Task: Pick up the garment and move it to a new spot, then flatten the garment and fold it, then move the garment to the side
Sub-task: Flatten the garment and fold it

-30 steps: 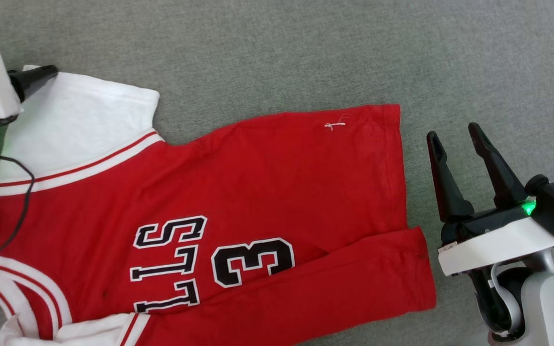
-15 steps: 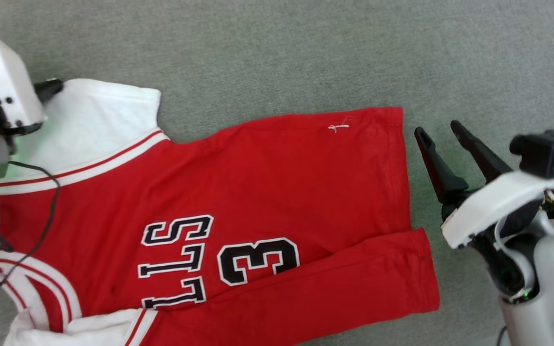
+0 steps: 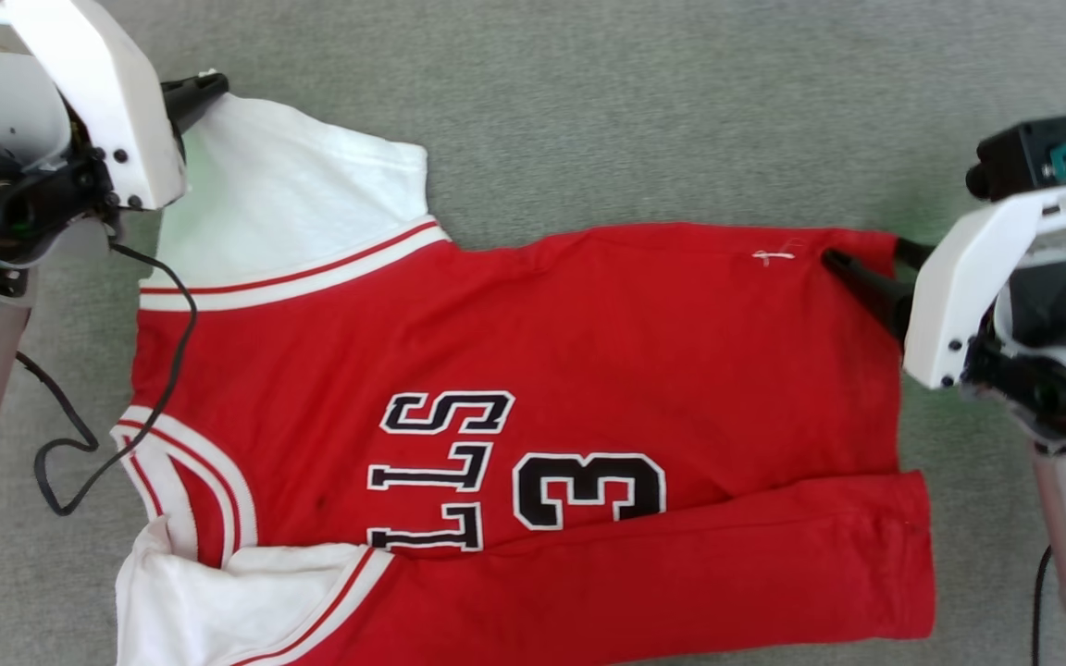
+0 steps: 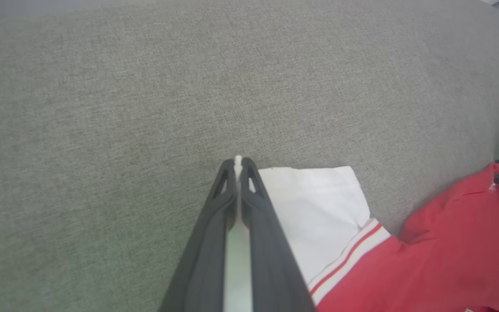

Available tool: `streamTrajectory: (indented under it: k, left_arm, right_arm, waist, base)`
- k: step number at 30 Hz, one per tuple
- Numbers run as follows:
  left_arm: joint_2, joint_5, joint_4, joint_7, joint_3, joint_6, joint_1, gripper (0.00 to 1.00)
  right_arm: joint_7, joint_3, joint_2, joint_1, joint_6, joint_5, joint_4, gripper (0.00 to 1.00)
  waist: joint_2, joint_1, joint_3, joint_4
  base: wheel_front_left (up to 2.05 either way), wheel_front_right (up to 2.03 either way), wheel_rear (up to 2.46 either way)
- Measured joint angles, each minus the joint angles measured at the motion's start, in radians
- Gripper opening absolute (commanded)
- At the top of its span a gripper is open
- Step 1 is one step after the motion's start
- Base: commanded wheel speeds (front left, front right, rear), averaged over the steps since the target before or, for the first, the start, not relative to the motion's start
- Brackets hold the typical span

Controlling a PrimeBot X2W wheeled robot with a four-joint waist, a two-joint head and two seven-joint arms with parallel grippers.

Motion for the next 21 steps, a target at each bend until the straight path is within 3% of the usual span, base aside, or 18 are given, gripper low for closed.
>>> streamTrajectory:
  k: [3,4,5,6,11,15,21]
  left_arm:
    - [-0.006,0.001,-0.007,-0.011,-0.005,-0.006,0.002,0.0]
    - [-0.007,0.001,-0.008,-0.016,-0.005,-0.007,0.002,0.0]
    - [-0.009,0.001,-0.008,-0.02,-0.005,-0.009,0.003,0.0]
    - [-0.009,0.0,-0.007,-0.024,-0.005,-0.013,0.007,0.0]
    - [-0.017,-0.008,0.002,-0.069,0.005,-0.026,0.035,0.0]
    - [-0.023,-0.027,0.006,-0.138,0.03,-0.039,0.088,0.0]
    - [-0.017,-0.063,-0.025,-0.277,0.088,-0.032,0.284,0.0]
  right_arm:
    - [0.059,0.002,-0.002,-0.034,0.0,0.004,0.031,1.0]
    - [0.076,0.002,-0.004,-0.042,0.0,0.004,0.038,0.95]
    - [0.091,0.001,-0.006,-0.046,0.0,0.008,0.042,0.34]
    - [0.103,-0.003,-0.006,-0.051,0.0,0.017,0.045,0.0]
    - [0.116,0.007,-0.016,-0.051,0.0,0.01,0.04,0.0]
    - [0.055,0.01,-0.037,-0.025,0.0,-0.013,-0.008,0.0]
    - [0.011,-0.013,-0.068,0.095,0.0,-0.035,-0.073,0.0]
  waist:
    - [0.0,0.0,0.01,0.017]
    - [0.0,-0.0001,0.012,0.021]
    - [0.0,-0.0001,0.013,0.025]
    - [0.0,-0.0001,0.013,0.029]
    - [0.0,0.0,-0.009,0.042]
    - [0.0,0.0,-0.054,0.054]
    - [0.0,0.0,-0.16,0.081]
  base:
    - [0.0,0.0,0.0]
    - [0.0,0.0,0.0]
    - [0.0,0.0,0.0]
    - [0.0,0.0,0.0]
    - [0.0,0.0,0.0]
    - [0.0,0.0,0.0]
    - [0.0,0.0,0.0]
